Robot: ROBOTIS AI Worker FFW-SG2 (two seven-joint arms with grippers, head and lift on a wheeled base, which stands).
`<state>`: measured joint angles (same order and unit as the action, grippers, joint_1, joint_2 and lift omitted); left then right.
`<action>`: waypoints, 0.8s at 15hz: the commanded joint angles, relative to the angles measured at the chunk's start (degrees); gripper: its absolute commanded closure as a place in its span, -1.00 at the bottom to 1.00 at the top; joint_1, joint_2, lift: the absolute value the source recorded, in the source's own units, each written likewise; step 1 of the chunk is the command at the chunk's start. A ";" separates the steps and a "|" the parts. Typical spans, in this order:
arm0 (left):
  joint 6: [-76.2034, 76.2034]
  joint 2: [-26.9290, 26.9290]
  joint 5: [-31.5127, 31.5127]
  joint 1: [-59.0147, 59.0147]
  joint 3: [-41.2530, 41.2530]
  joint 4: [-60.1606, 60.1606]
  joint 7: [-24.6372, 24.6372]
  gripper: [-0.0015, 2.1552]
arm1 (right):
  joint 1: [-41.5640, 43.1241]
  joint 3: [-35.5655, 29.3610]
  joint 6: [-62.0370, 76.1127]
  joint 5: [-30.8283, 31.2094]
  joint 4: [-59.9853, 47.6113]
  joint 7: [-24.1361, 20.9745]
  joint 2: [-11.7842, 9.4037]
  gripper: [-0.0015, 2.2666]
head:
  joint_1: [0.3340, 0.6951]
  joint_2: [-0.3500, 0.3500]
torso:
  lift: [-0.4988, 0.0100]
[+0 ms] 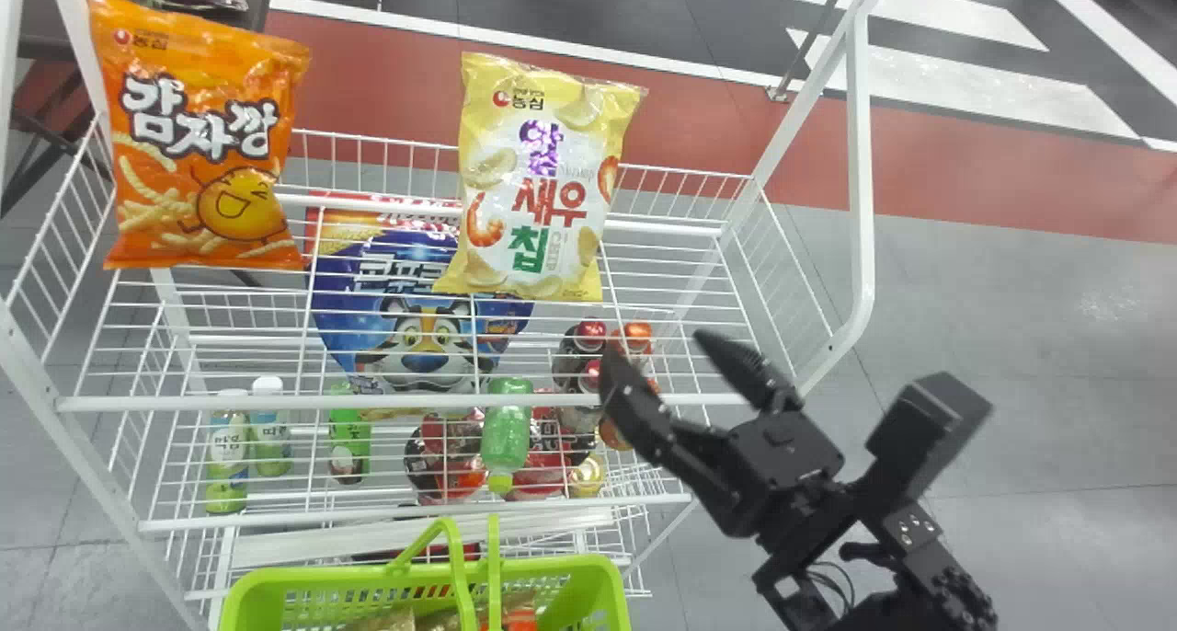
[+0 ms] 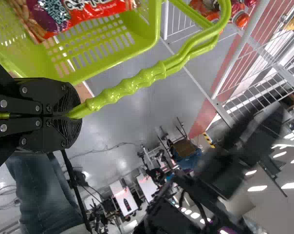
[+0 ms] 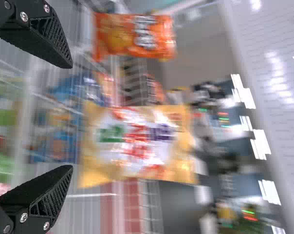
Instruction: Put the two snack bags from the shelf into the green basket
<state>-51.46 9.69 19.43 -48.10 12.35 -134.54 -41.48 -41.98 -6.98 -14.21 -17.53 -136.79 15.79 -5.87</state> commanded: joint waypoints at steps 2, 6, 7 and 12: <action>0.17 0.06 -0.01 0.03 0.04 0.25 -0.18 0.57 | -1.62 5.22 12.67 5.41 2.59 -5.78 2.09 -0.93 | 1.00 -1.00 | 0.92; 1.76 0.59 0.52 0.03 0.04 1.04 -1.06 0.57 | -4.25 7.60 21.10 7.87 7.68 -8.50 4.46 -0.93 | 1.00 -1.00 | 0.92; 2.46 0.77 0.78 0.03 -0.04 1.21 -1.06 0.57 | -4.60 7.51 20.93 8.04 7.68 -8.68 4.81 -0.93 | 1.00 -1.00 | 0.92; 2.46 1.47 1.05 0.03 -0.13 1.21 -0.97 0.57 | -5.40 6.63 10.03 8.66 4.26 -10.17 5.92 -0.93 | 1.00 -1.00 | 0.92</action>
<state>-49.01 10.94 20.47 -48.07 12.22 -133.26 -42.46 -47.19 -0.27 -0.90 -9.37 -131.27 5.69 -0.31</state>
